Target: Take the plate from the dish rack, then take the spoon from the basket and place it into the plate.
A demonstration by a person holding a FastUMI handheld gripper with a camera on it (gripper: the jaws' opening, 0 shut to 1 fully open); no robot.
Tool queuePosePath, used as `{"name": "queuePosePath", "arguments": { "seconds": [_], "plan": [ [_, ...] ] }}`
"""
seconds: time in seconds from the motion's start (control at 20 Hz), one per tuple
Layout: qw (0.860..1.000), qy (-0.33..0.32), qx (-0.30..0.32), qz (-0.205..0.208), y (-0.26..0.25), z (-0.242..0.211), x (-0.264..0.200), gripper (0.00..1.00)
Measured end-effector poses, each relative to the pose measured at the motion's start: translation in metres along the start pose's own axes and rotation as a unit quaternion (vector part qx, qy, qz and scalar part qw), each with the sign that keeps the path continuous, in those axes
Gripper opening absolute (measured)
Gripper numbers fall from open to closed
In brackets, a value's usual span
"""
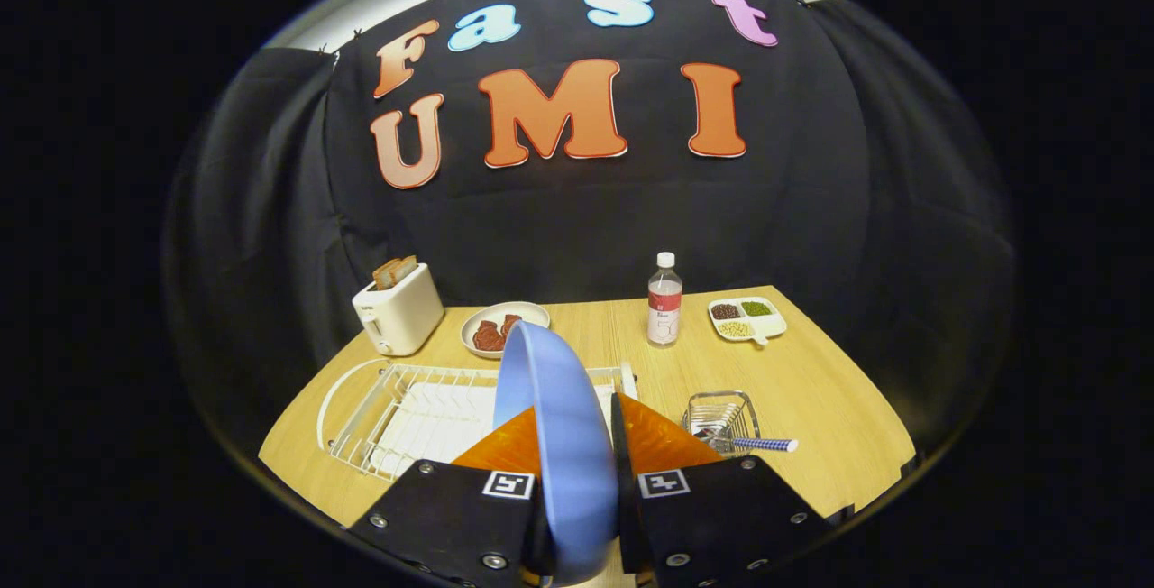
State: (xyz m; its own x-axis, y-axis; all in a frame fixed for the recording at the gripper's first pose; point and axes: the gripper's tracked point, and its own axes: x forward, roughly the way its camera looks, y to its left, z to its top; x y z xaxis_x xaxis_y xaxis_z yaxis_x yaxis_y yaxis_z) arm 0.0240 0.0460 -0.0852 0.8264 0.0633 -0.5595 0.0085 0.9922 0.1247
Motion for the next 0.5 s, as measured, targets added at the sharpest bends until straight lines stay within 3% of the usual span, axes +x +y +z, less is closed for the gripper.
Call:
{"name": "queuePosePath", "arguments": {
  "seconds": [0.5],
  "plan": [
    [0.997,0.047,0.060,0.031,-0.022,-0.098,-0.046,0.28]
  ]
}}
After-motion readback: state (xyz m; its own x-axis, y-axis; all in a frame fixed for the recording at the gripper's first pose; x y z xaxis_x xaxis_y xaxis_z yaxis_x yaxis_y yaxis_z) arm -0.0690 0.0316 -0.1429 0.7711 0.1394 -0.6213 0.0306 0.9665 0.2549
